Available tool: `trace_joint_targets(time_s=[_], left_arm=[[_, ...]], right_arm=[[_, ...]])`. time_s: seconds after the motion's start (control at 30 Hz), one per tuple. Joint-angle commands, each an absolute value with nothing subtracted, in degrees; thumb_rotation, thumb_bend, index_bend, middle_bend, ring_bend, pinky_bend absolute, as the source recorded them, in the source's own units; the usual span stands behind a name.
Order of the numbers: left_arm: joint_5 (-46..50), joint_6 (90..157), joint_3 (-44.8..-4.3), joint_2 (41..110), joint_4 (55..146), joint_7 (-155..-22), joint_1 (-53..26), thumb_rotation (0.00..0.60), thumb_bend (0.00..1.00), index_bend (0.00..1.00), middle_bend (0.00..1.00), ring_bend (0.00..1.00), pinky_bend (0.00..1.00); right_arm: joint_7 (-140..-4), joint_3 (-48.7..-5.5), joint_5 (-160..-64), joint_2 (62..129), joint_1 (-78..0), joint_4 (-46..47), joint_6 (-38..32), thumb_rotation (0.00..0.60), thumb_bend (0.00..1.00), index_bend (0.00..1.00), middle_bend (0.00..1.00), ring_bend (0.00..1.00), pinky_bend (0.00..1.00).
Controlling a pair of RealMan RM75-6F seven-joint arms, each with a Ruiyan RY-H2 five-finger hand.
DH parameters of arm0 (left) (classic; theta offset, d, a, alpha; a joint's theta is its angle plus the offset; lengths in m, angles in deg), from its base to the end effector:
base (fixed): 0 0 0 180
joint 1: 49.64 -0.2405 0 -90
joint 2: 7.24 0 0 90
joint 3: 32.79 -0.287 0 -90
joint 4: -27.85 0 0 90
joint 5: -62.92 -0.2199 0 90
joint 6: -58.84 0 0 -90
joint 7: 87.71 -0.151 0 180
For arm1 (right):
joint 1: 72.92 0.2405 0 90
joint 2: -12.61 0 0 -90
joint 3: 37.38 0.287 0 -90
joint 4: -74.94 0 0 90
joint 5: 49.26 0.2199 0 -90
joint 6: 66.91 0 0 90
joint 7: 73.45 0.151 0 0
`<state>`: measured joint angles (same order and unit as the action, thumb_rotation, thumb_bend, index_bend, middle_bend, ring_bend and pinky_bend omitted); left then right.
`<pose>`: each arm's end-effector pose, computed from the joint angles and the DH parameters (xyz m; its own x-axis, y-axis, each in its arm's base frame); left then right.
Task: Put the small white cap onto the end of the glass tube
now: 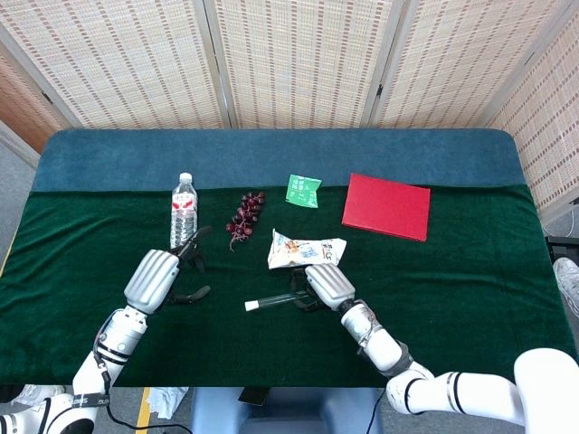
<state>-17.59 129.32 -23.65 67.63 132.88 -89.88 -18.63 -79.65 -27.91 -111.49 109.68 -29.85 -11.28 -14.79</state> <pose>-0.1590 0.3068 0.0699 0.0922 0.1634 0.9822 0.9106 -0.4130 -0.0168 -0.1317 -0.3350 -0.0887 0.1299 -0.4966 0.8582 -0.9503 -0.3094 -0.0352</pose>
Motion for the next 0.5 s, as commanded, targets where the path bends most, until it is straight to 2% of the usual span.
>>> trace_joint_targets(time_s=[0.03,0.17,0.3,0.5], left_arm=[[-17.6,129.4,-23.8,67.7,132.6,-89.8,-18.9,0.600,0.29,0.00,0.55,0.49,0.65],[-17.6,129.5,-24.1,67.7,132.4,-89.3,-19.2,0.600,0.29,0.00,0.54,0.48,0.64],[-17.7,129.6,-24.2,67.8,132.2,-89.1,-19.5,0.600,0.29,0.00,0.53,0.47,0.64],[-18.6,130.6,-24.1,68.5,131.6,-88.4,-19.8,0.600,0.29,0.00,0.53,0.47,0.63]], right_arm=[[-81.7,-28.3,-110.7,111.6,-29.8,-9.5,-14.3,0.600,0.86,0.87,1.00,1.00,1.00],[-82.6,-28.5,-110.6,113.0,-30.1,-8.6,-13.6,0.600,0.85,0.75,1.00,1.00,1.00],[-83.8,-28.7,-111.0,113.7,-30.5,-8.2,-12.8,0.600,0.74,0.57,1.00,1.00,1.00],[-86.1,-29.0,-110.3,113.7,-30.7,-8.3,-13.0,0.600,0.69,0.46,1.00,1.00,1.00]])
